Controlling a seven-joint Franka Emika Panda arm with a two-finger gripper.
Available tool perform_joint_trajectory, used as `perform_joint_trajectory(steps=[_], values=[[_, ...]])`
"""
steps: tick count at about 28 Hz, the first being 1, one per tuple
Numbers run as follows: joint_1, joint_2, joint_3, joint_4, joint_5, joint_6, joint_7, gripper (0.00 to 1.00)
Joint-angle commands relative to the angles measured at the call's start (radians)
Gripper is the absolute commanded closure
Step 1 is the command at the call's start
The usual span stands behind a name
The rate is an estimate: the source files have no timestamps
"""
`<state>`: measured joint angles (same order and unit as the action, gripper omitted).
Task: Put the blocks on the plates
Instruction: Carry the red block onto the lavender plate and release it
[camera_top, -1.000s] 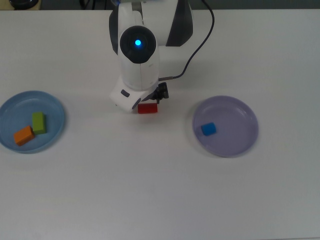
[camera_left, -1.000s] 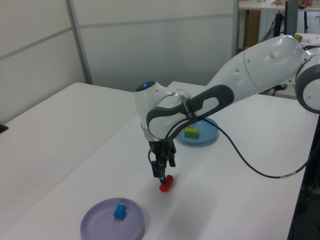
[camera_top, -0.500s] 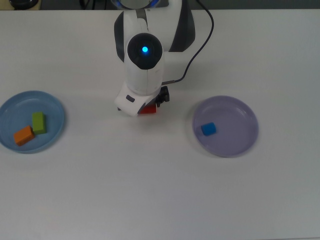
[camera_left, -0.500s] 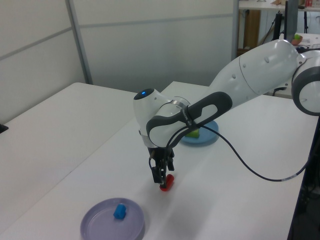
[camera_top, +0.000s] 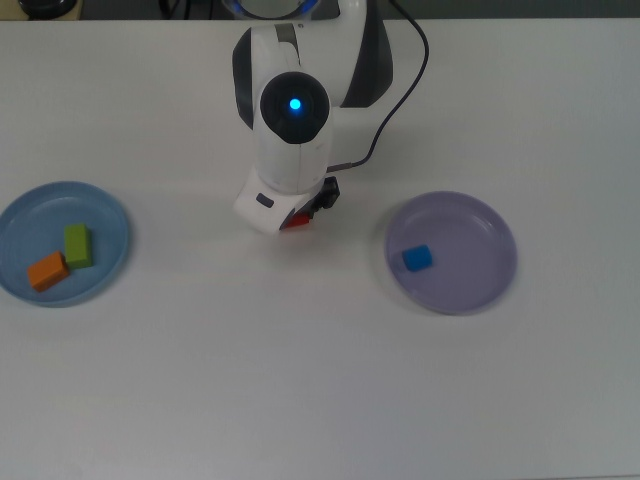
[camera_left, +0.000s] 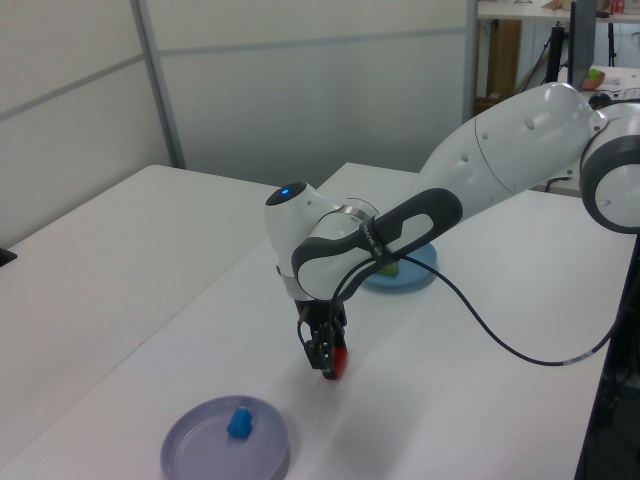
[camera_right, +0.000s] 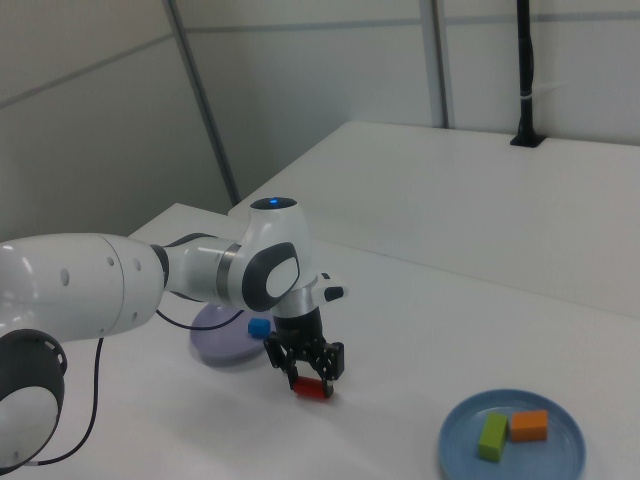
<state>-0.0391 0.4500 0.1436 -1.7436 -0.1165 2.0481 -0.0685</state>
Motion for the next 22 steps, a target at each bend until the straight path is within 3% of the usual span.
perform_joint_trajectory(steps=[1,8,13,22], values=[[0.002,-0.013,-0.003,-0.022,-0.015,0.027,-0.013,0.90],[0.004,-0.073,0.011,0.044,0.011,0.010,-0.004,0.91],[0.008,-0.102,0.088,0.061,0.040,0.012,0.035,0.91],[0.131,-0.074,0.099,0.099,0.023,0.029,0.153,0.91]])
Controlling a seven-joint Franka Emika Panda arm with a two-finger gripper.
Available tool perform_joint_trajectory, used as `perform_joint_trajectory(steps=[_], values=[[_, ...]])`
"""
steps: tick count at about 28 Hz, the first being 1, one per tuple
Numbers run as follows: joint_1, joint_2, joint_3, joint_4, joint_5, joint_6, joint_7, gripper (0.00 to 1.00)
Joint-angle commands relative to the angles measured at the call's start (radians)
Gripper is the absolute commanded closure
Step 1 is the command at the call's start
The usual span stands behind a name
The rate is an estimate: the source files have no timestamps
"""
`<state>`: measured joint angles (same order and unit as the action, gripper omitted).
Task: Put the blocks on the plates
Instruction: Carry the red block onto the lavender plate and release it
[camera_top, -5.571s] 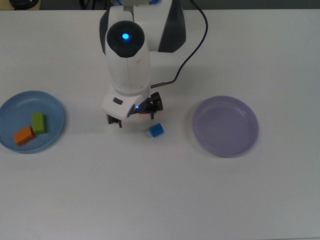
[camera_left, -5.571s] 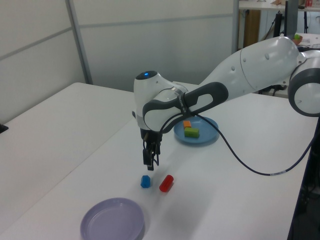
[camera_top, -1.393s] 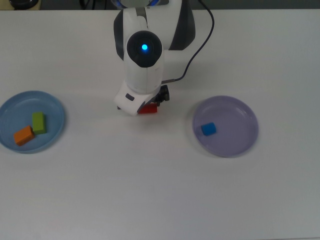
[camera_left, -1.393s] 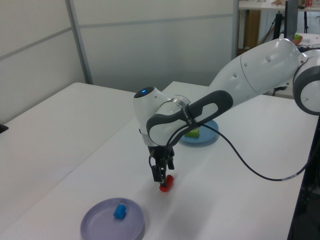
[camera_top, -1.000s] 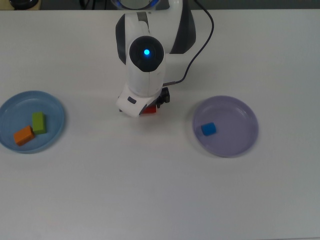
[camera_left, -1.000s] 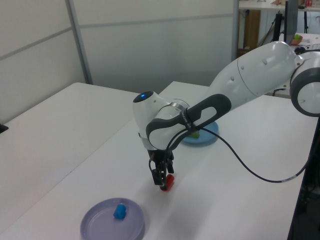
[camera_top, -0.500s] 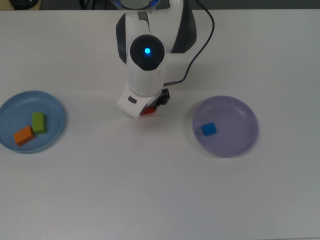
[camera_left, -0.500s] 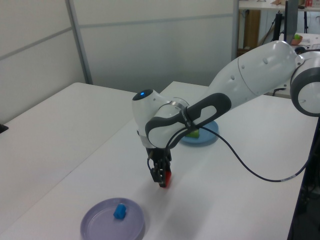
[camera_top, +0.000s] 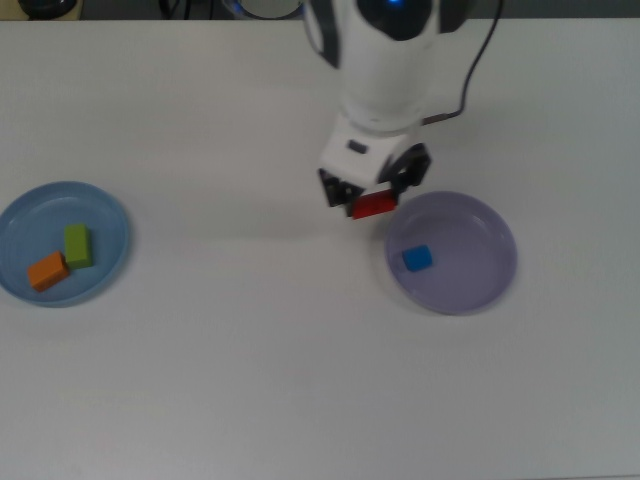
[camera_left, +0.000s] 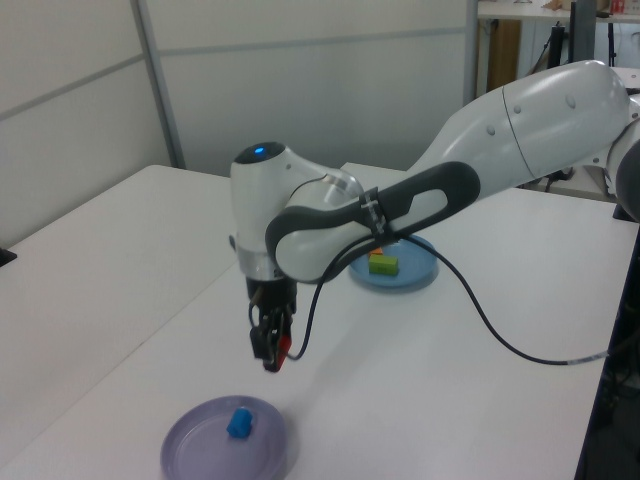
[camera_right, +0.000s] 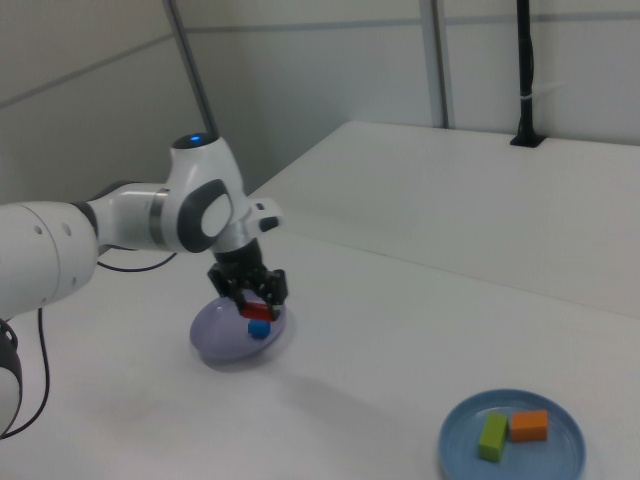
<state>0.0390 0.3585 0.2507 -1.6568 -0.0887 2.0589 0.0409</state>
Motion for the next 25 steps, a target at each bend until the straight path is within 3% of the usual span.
perform_joint_trajectory(steps=[1,11,16,18,19,21,22,23,24,25], values=[[0.074,0.039,-0.008,0.015,-0.006,0.018,0.048,0.90],[0.133,0.131,-0.010,0.020,-0.132,0.141,0.231,0.90],[0.131,0.131,-0.010,0.022,-0.138,0.141,0.252,0.89],[0.131,0.131,-0.010,0.020,-0.140,0.141,0.252,0.75],[0.131,0.131,-0.010,0.020,-0.141,0.142,0.252,0.61],[0.131,0.129,-0.010,0.020,-0.141,0.141,0.252,0.59],[0.131,0.129,-0.010,0.020,-0.141,0.141,0.252,0.51],[0.131,0.128,-0.010,0.020,-0.141,0.139,0.254,0.14],[0.131,0.128,-0.010,0.020,-0.141,0.139,0.254,0.00],[0.131,0.128,-0.010,0.020,-0.141,0.139,0.254,0.00]])
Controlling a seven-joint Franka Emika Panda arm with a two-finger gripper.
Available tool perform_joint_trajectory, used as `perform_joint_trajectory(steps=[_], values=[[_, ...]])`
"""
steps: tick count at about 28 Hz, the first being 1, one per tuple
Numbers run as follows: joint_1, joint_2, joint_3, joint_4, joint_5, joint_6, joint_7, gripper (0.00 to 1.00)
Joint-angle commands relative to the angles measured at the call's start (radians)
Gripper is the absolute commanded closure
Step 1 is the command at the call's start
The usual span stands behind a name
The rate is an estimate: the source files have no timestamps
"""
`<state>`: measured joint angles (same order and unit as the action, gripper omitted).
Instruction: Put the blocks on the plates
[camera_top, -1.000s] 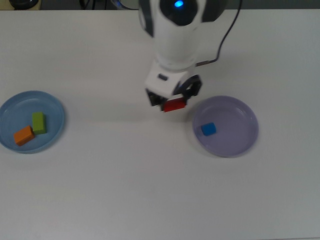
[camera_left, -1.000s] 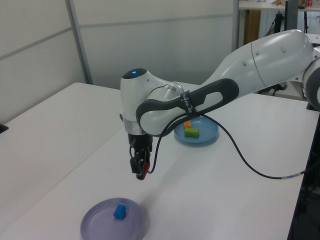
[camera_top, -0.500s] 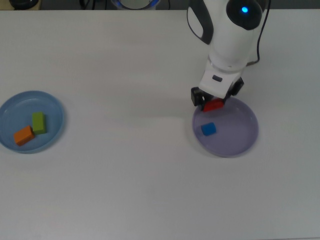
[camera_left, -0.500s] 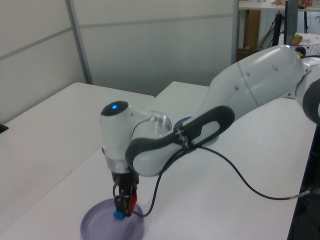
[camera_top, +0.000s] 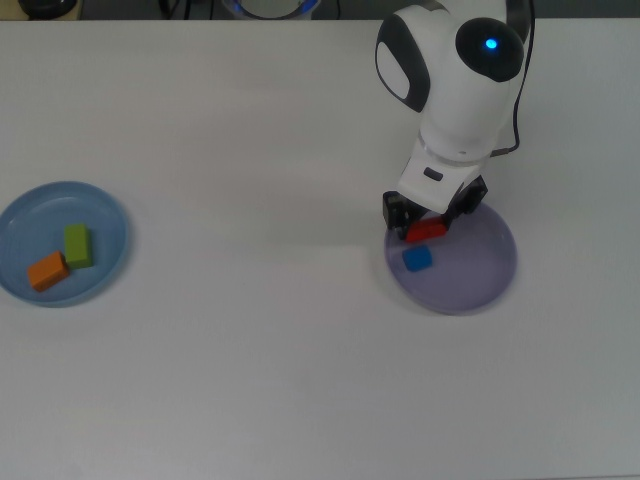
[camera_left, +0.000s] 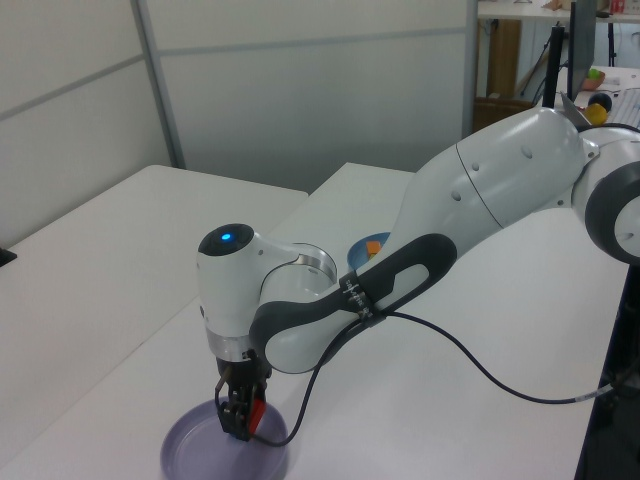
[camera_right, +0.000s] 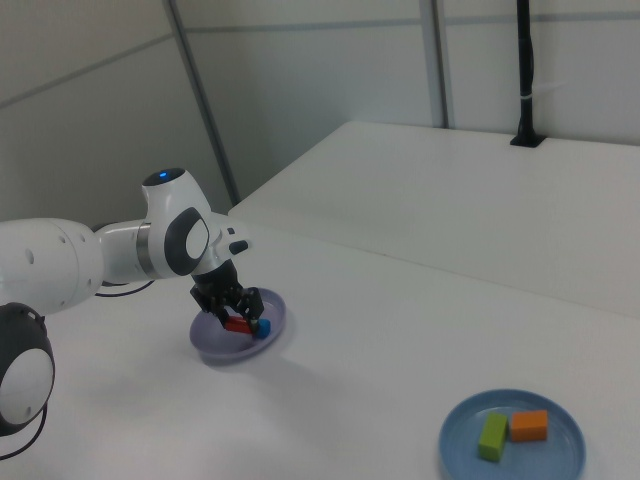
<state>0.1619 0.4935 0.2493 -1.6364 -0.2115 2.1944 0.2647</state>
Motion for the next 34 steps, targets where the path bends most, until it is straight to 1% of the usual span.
perform_joint_trajectory(steps=[1,8,11,14,15,20,21,24,26,27,30,32,33,34], values=[[0.008,-0.007,-0.008,0.000,-0.019,0.004,0.028,0.00],[-0.002,-0.058,-0.013,-0.002,-0.005,-0.016,0.030,0.00],[-0.013,-0.104,-0.024,0.000,-0.005,-0.113,0.037,0.00],[-0.054,-0.153,-0.031,0.000,-0.003,-0.182,0.039,0.00],[-0.082,-0.194,-0.035,-0.002,-0.002,-0.241,0.039,0.00],[-0.176,-0.291,-0.036,-0.002,-0.002,-0.381,0.028,0.00],[-0.209,-0.323,-0.036,-0.002,-0.002,-0.421,0.022,0.00],[-0.263,-0.361,-0.036,-0.005,0.004,-0.459,-0.011,0.00],[-0.289,-0.391,-0.038,-0.006,0.026,-0.484,-0.050,0.00],[-0.314,-0.423,-0.039,-0.010,0.052,-0.502,-0.103,0.00],[-0.346,-0.464,-0.051,-0.017,0.084,-0.530,-0.179,0.00],[-0.346,-0.490,-0.080,-0.020,0.109,-0.539,-0.208,0.00],[-0.338,-0.507,-0.108,-0.034,0.135,-0.539,-0.214,0.00],[-0.335,-0.515,-0.113,-0.043,0.139,-0.536,-0.214,0.00]])
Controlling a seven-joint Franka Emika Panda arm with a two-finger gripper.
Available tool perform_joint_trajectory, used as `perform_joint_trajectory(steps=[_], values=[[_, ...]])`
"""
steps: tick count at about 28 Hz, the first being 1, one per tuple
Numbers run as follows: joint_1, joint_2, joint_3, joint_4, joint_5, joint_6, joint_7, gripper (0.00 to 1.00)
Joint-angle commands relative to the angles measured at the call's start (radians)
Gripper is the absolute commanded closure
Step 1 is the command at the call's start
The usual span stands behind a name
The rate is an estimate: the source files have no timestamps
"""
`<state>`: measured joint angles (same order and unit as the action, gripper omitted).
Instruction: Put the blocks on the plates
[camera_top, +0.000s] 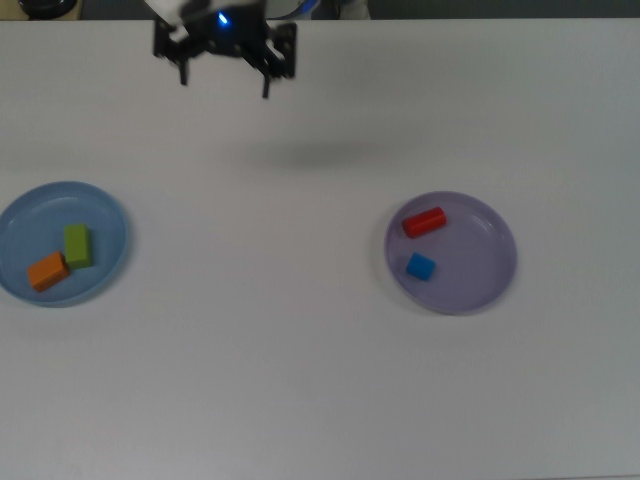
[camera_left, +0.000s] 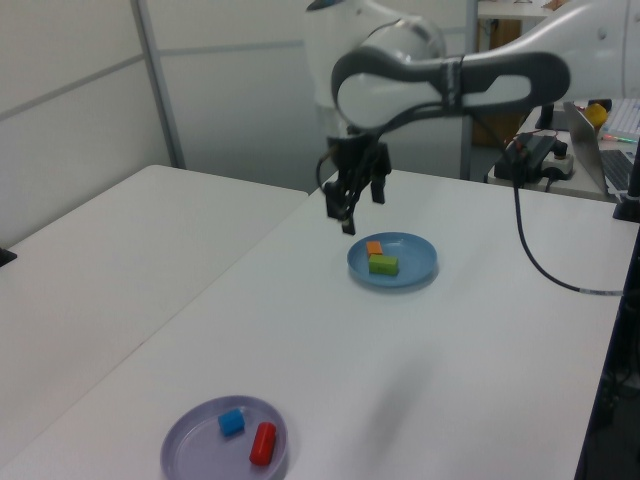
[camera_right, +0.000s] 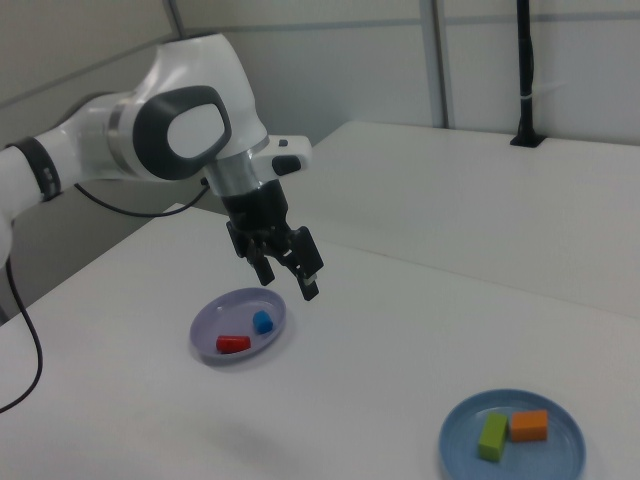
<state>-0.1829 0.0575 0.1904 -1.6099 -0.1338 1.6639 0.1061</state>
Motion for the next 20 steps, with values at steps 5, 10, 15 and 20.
perform_joint_trajectory(steps=[5,10,15,20], values=[[0.016,-0.142,-0.058,-0.131,0.065,0.022,-0.052,0.00],[0.016,-0.157,-0.058,-0.160,0.068,0.068,-0.028,0.00],[0.006,-0.143,-0.060,-0.134,0.068,0.068,-0.029,0.00],[0.006,-0.137,-0.071,-0.130,0.095,0.068,-0.035,0.00]])
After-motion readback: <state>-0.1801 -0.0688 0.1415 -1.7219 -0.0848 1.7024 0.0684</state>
